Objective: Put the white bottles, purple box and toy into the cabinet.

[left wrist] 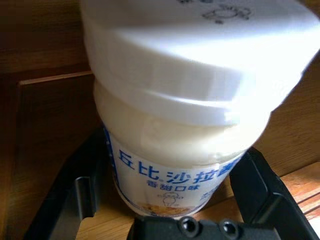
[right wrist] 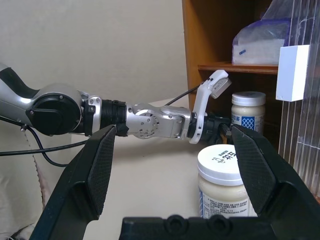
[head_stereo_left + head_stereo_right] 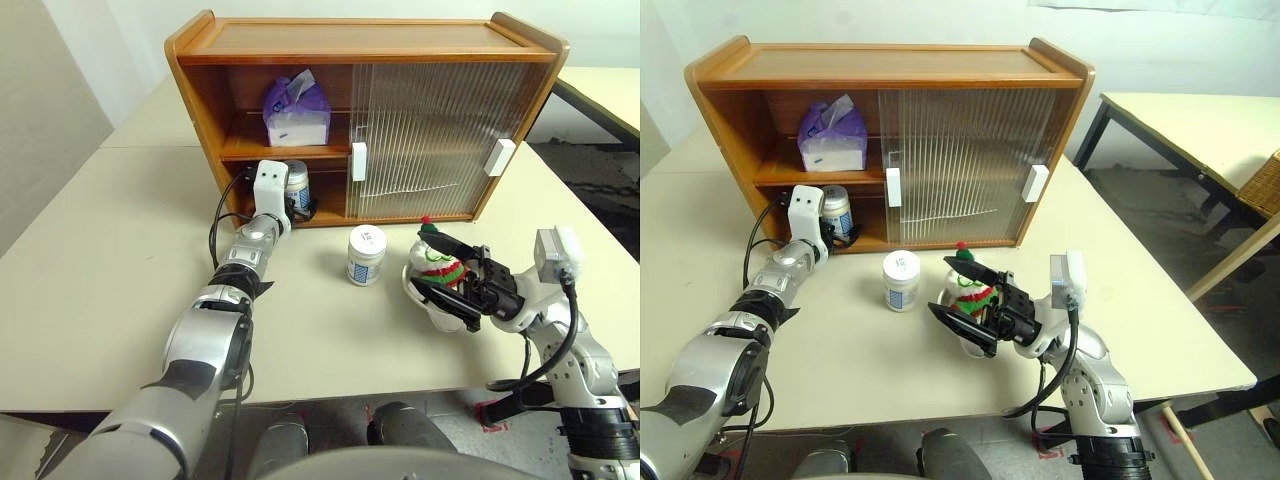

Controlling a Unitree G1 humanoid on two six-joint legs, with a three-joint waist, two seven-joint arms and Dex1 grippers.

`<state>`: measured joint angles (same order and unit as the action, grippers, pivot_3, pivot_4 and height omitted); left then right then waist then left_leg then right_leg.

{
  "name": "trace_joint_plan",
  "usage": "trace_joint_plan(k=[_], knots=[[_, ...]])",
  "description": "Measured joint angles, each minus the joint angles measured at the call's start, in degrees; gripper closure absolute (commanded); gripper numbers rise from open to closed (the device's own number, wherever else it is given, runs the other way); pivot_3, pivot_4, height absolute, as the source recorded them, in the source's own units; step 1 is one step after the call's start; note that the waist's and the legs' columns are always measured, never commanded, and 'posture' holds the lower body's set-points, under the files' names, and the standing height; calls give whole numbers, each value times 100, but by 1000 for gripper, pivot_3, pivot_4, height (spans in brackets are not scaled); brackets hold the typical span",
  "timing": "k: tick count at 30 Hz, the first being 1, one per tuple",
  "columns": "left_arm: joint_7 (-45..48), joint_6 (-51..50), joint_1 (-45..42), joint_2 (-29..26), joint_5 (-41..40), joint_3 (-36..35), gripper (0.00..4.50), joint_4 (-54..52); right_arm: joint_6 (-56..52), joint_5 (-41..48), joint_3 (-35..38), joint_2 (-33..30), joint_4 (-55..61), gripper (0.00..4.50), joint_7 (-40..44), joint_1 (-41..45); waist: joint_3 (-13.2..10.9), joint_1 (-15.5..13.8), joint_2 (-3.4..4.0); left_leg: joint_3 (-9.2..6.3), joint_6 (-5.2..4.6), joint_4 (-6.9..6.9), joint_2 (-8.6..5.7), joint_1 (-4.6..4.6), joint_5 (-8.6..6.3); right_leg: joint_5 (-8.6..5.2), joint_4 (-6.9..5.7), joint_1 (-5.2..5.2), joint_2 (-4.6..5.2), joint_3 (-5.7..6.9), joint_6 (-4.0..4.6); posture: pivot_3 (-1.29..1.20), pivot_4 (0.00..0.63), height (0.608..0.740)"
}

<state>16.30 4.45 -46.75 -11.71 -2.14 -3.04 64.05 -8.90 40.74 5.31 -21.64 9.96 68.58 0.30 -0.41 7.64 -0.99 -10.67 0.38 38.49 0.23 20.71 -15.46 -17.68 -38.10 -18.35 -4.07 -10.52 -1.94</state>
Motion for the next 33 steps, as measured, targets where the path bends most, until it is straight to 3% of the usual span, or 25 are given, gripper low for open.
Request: trace_joint_plan(k=[13,22,33], knots=[[63,-443,1196,8,-204,-103,110,-1826,-5,1,-7,-65,-107,0,67,75,0,0,-2,0,4,0,-5,-1,2,-5,0,4,0,-1,1,-179,0,740],[168,-472,1528,-161,-235,-106,110,-2616,-57,-3,-114,-101,-220,0,228,153,-1,-81,-4,-3,5,0,-4,-6,2,-2,-1,5,1,-1,14,-169,0,740],[344,-479,1540,-102,-239,-66,110,-2656,-57,-11,-184,-101,-223,0,253,150,-1,-134,-4,-3,4,-1,-3,-8,2,3,-2,6,1,-1,22,-170,0,740]])
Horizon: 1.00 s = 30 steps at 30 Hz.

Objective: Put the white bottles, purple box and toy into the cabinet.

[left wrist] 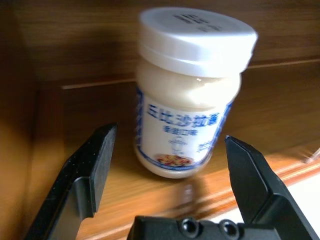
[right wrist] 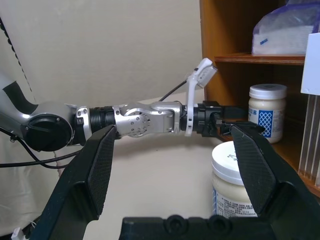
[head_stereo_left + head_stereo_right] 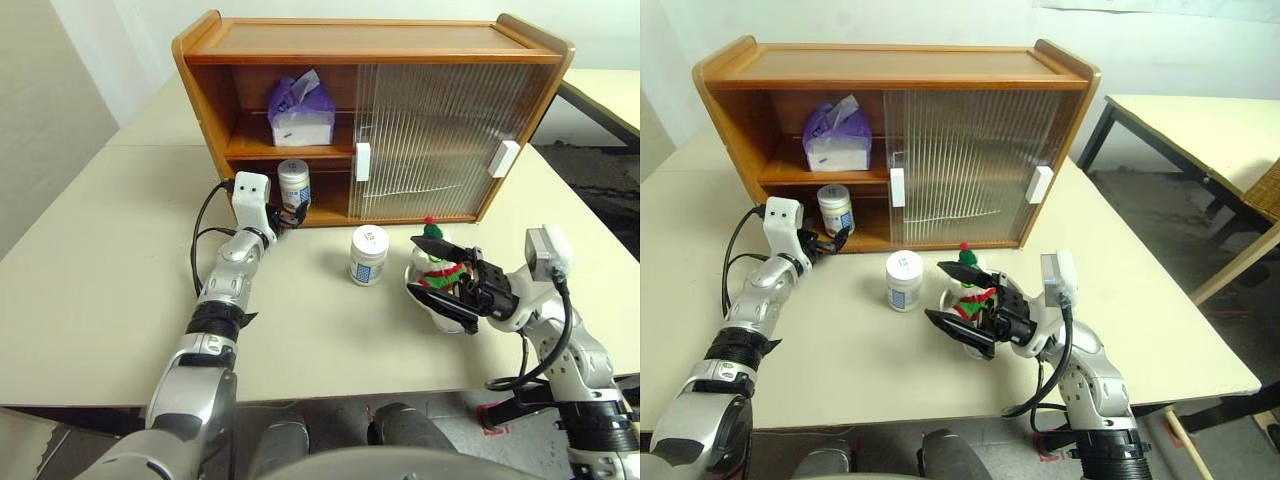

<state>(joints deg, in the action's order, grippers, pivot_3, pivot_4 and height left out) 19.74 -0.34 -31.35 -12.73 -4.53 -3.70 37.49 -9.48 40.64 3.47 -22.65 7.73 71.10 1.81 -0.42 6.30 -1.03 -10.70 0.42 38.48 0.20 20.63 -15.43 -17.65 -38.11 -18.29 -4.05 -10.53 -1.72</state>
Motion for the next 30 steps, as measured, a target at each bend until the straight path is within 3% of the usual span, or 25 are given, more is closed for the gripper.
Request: trace_joint_plan(k=[19,29,30], knots=[[589,104,-311,239,-94,27,110,405,0,-3,-28,11,7,0,-27,-42,0,-49,0,-1,-1,0,0,1,0,-5,1,2,0,0,-9,-167,0,740],[437,-486,799,-211,-217,-69,110,-1301,-2,-23,-77,0,-67,0,27,28,-1,-48,-1,-1,1,-12,0,-6,1,-9,0,1,0,1,-6,-152,0,740],[428,-549,848,-257,-225,-91,466,-1396,-1,-28,-84,0,-112,0,46,44,-1,-52,-1,-1,1,-12,0,-9,1,-9,0,2,0,1,-4,-143,0,740]])
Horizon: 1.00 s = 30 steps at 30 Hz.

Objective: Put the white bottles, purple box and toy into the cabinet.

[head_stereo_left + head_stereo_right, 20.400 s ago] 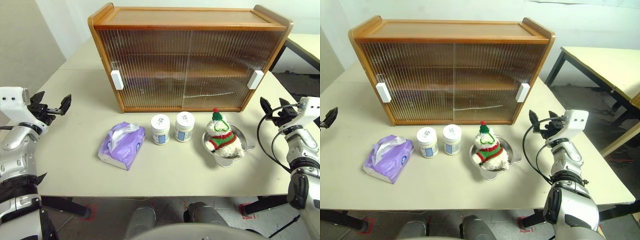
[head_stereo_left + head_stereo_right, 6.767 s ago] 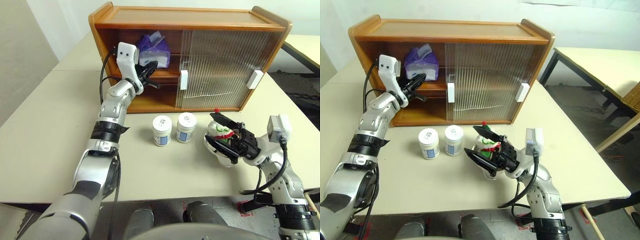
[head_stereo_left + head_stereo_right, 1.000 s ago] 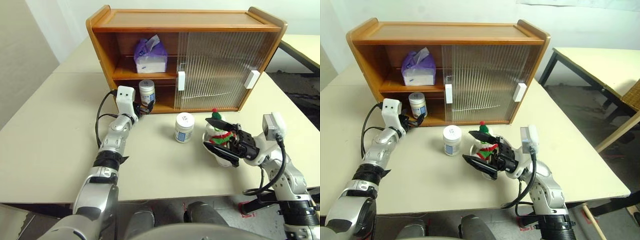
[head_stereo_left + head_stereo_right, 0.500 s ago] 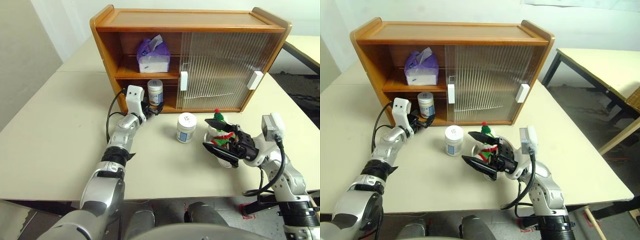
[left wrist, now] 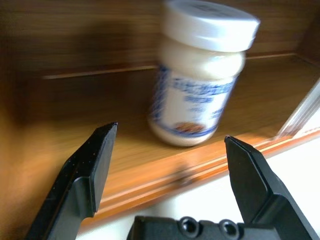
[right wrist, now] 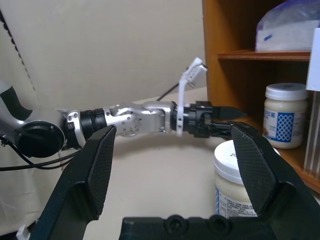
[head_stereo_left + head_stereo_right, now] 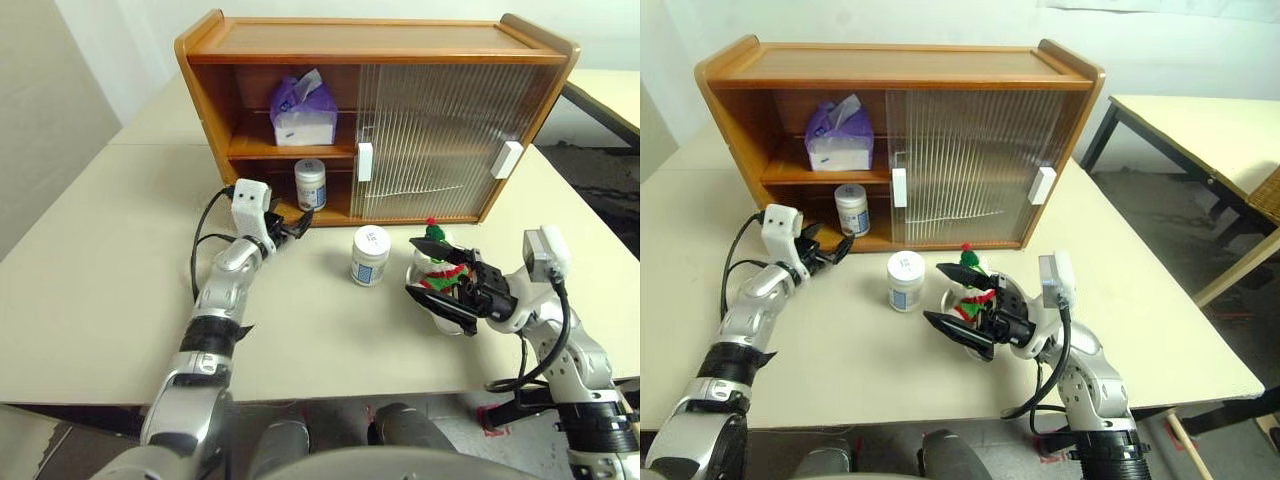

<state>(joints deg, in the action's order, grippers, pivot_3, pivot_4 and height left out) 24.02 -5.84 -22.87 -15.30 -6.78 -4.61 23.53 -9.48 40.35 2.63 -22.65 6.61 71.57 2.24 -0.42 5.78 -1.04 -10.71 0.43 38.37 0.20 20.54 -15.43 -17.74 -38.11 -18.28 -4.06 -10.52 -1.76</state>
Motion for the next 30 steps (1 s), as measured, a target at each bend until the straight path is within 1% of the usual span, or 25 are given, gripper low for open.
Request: trace_joint_plan(k=[1,4,6,9,12,18,22,24,30], knots=[[-24,-56,69,-41,-13,-34,647,-134,0,-13,-26,1,-60,0,16,32,0,-11,-1,0,0,0,0,-3,0,2,0,1,0,0,4,-143,0,740],[-148,-113,98,-72,-19,-132,1598,-236,2,-24,-86,12,-126,0,38,150,-1,-74,-1,-1,0,-1,1,-14,0,5,-1,5,0,0,11,-137,0,740],[-238,-118,81,-80,-14,-139,2364,-236,5,-24,-102,15,-136,0,52,173,-1,-108,-2,-1,0,-2,2,-21,0,7,-1,5,1,0,19,-134,0,740],[-356,-116,-97,-84,18,-131,3453,-117,5,-24,-121,22,-171,0,63,174,-3,-136,-5,-2,1,-3,4,-18,0,30,-1,7,1,0,60,-136,0,740],[-421,-65,-327,-86,89,-71,4473,-1,9,-27,-136,38,-175,0,64,175,-4,-136,-6,-1,1,-5,4,-18,0,33,-1,8,1,0,66,-149,0,740],[-532,325,-392,-185,822,570,4473,127,57,-67,-156,43,-150,0,61,153,-4,-123,-7,0,3,-24,4,-19,0,24,0,6,1,0,67,-156,0,740],[-610,420,-422,-314,1172,799,4473,199,58,-67,-158,43,-117,0,60,102,-5,-108,-10,0,4,-35,4,-20,2,14,1,3,1,0,55,-164,0,740],[-630,469,-467,-389,1320,864,4473,200,59,-67,-160,45,-117,0,59,102,-6,-103,-10,0,4,-35,4,-20,1,1,1,3,0,0,32,-164,0,740],[-828,500,-574,-467,1619,949,4473,306,64,-68,-164,61,-117,0,57,101,-6,-92,-11,-1,3,-35,4,-21,1,-2,2,4,1,0,28,-168,0,740]])
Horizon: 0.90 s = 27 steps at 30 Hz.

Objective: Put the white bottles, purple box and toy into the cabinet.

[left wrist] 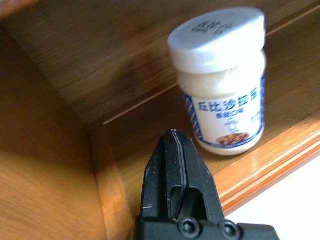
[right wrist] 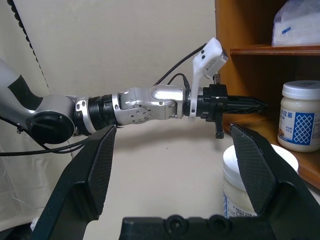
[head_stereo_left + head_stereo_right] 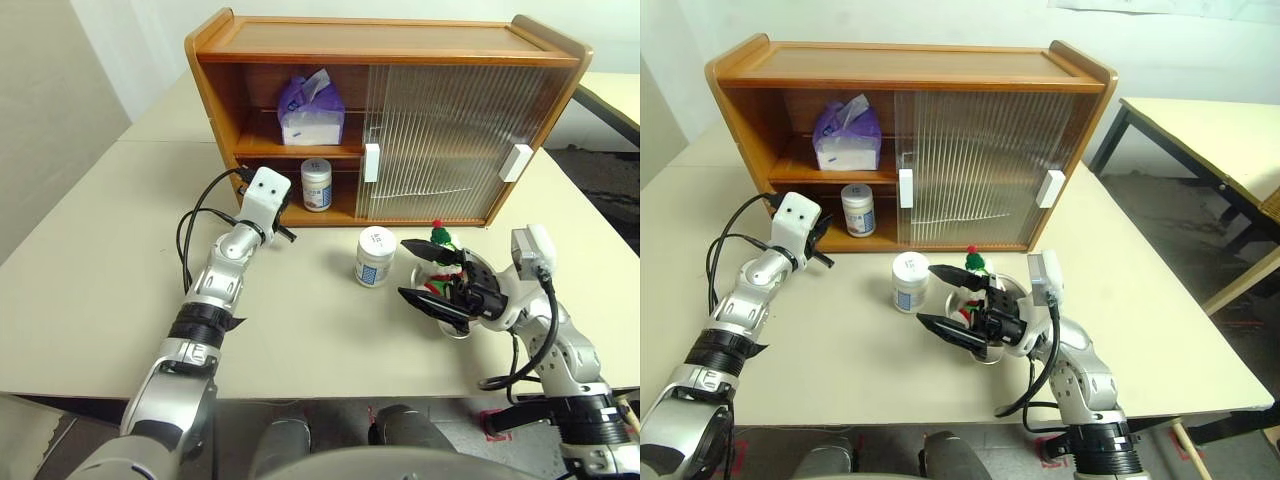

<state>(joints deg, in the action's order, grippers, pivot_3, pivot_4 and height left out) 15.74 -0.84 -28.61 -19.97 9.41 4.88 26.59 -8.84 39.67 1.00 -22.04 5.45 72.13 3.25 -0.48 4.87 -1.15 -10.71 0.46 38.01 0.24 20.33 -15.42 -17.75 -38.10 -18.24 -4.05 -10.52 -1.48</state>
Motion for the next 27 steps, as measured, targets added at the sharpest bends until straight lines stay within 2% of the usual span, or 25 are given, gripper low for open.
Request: trace_joint_plan(k=[7,12,17,27], knots=[[-45,-44,-400,-18,59,79,4473,570,6,-2,-2,30,13,0,-31,-11,-1,-25,-1,-6,0,0,0,-7,3,3,-1,6,0,1,-2,-180,0,740],[-69,142,-761,37,160,117,4473,1286,9,-2,4,54,72,0,-102,-82,-16,-33,-15,-11,-9,-3,-2,-60,16,9,-4,27,0,7,-2,-192,0,740],[-84,377,-1048,25,250,168,4473,1866,9,-2,4,54,106,0,-141,-169,-40,-4,-15,-23,9,-4,-6,-52,48,13,-2,17,0,7,7,-199,0,740],[-85,485,-1058,77,375,278,4473,1874,13,-2,4,53,127,0,-167,-183,-43,2,-12,-53,24,-16,-33,-16,62,15,0,-6,1,6,10,-192,0,740]])
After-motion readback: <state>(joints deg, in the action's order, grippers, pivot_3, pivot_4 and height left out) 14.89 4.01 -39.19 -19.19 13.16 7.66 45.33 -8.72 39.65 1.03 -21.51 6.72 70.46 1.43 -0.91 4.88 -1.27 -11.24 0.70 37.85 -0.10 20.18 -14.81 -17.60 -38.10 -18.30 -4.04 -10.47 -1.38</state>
